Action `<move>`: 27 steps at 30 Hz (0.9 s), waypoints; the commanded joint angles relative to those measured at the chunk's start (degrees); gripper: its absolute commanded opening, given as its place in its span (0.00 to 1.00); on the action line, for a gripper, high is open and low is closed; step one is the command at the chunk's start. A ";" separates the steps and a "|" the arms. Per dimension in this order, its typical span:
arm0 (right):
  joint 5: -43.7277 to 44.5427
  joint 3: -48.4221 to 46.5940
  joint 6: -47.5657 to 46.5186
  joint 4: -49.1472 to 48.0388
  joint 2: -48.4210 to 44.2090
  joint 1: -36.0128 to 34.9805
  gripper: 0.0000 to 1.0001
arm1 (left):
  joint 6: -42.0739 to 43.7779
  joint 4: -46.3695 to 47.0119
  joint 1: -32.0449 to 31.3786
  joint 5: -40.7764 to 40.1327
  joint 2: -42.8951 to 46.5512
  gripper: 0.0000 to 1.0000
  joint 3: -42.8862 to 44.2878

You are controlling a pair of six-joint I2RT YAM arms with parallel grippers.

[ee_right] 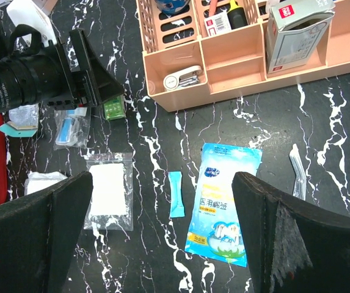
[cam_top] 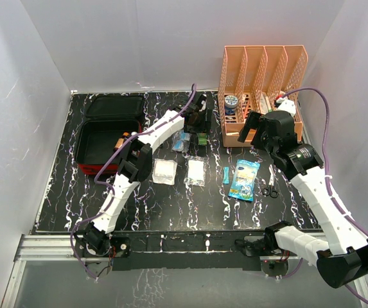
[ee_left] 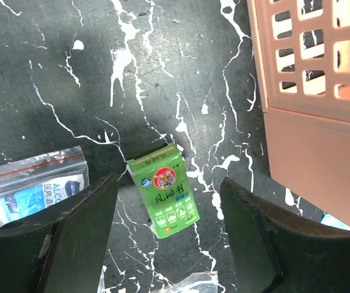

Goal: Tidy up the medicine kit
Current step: Pick up the medical item at the center of the board.

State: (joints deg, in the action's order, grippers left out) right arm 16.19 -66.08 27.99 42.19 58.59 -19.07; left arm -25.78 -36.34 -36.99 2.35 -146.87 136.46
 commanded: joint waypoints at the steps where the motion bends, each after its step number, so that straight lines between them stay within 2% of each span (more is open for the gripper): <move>1: 1.57 -0.89 -0.08 -1.30 -0.55 -0.18 0.98 | 0.09 -2.15 -0.71 -1.20 1.28 0.65 -1.09; 10: 1.94 -0.90 -0.39 -1.24 -0.96 -0.18 0.98 | 0.52 -3.52 -1.13 -1.97 1.40 0.64 -3.69; 12: 1.99 -0.72 -0.31 -1.08 -1.39 -0.18 0.98 | 0.87 -3.59 -1.36 -2.34 1.11 0.60 -2.93; 15: 2.40 -0.30 -0.05 -0.59 -2.18 -0.18 0.98 | 1.29 -3.73 -1.50 -2.52 0.98 0.46 -2.72; 17: 2.61 -0.12 0.04 -0.49 -2.67 -0.17 0.98 | 1.47 -4.12 -1.51 -2.68 1.01 0.41 -2.98; 27: 2.06 0.07 0.05 -1.17 -2.36 -0.18 0.98 | 2.77 -4.46 -1.54 -2.44 2.28 0.35 -2.72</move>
State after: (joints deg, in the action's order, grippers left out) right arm 17.47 -66.08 27.97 43.16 56.77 -19.07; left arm -24.36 -37.76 -37.89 -0.58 -146.80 133.25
